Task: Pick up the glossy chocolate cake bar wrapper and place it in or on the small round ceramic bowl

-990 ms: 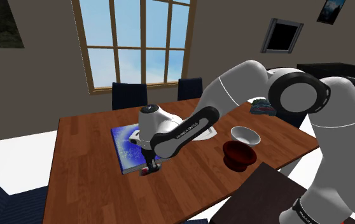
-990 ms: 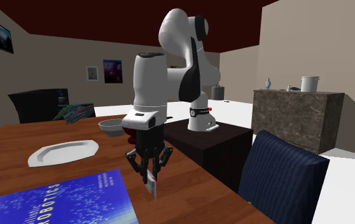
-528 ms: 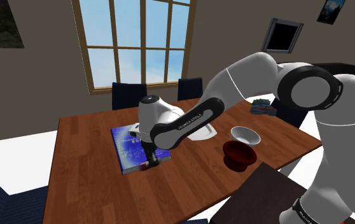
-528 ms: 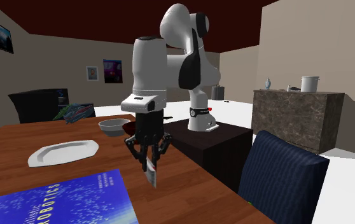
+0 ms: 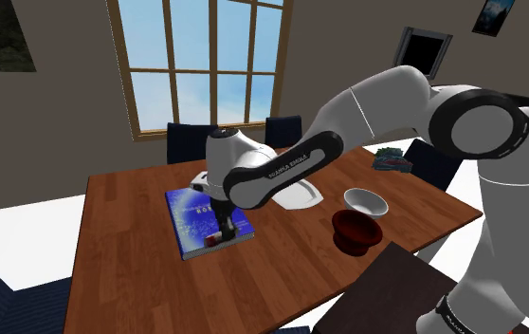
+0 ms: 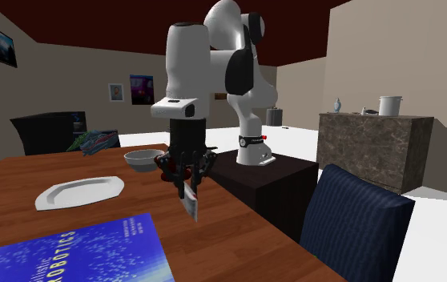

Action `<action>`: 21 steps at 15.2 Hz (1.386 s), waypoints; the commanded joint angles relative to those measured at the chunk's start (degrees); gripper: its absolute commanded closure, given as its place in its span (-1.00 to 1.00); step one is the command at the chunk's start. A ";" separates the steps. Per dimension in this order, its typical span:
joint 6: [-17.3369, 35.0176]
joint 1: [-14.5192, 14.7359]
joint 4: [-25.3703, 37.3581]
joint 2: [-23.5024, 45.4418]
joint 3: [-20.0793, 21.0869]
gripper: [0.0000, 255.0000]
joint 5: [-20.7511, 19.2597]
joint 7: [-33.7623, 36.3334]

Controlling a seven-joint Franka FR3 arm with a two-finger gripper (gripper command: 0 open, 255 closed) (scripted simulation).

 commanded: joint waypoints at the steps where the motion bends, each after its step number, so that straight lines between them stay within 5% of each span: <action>1: -1.20 -0.12 0.22 -0.98 0.17 1.00 0.28 -0.23; 12: -7.44 -0.52 2.38 -5.16 0.86 1.00 1.58 -1.24; 21: -0.25 -7.26 -19.93 -21.08 -0.49 1.00 5.10 -9.78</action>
